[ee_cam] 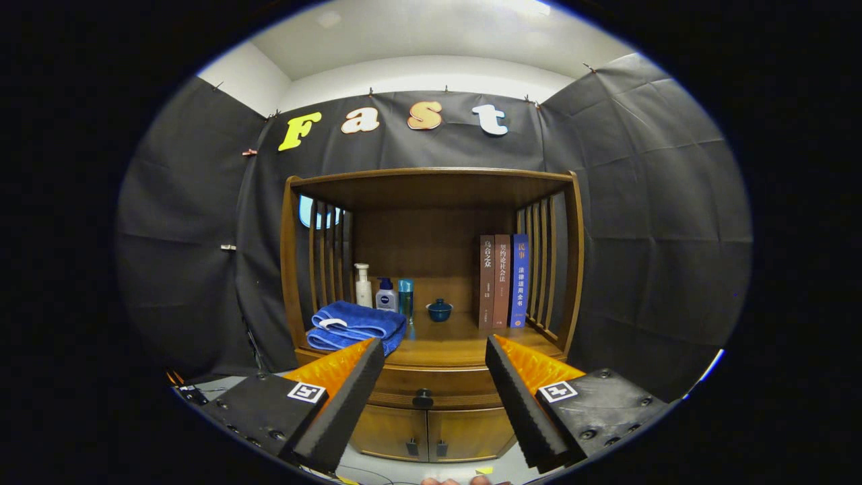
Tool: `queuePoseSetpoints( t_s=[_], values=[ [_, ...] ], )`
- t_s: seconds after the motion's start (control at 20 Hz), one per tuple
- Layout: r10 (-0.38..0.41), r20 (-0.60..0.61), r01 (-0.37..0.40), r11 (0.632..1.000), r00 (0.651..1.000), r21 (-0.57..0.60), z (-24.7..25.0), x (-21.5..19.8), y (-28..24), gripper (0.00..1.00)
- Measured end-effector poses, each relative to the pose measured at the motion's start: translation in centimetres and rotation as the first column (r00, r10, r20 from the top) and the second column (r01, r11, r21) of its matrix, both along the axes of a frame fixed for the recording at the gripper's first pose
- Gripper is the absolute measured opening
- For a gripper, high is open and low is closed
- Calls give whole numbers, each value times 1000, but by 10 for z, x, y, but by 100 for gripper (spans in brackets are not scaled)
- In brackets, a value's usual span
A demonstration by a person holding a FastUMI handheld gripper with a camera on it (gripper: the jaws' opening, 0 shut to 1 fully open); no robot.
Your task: Pull open the drawer, take out the items inside it, and place them on the countertop above the cabinet.
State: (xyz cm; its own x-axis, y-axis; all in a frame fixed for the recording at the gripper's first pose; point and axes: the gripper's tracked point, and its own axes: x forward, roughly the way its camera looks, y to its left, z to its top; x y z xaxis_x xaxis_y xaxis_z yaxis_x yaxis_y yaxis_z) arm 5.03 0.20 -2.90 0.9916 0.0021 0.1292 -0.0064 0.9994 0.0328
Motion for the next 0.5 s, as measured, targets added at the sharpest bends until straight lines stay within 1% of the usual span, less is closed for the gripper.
queuePoseSetpoints(
  t_s=[0.3, 0.5],
  values=[
    [-15, -6, 15, 997, 1000, 76, -64, 39, -5, 99],
    [-27, -75, 31, 998, 997, 47, -113, 74, -2, 99]
  ],
)
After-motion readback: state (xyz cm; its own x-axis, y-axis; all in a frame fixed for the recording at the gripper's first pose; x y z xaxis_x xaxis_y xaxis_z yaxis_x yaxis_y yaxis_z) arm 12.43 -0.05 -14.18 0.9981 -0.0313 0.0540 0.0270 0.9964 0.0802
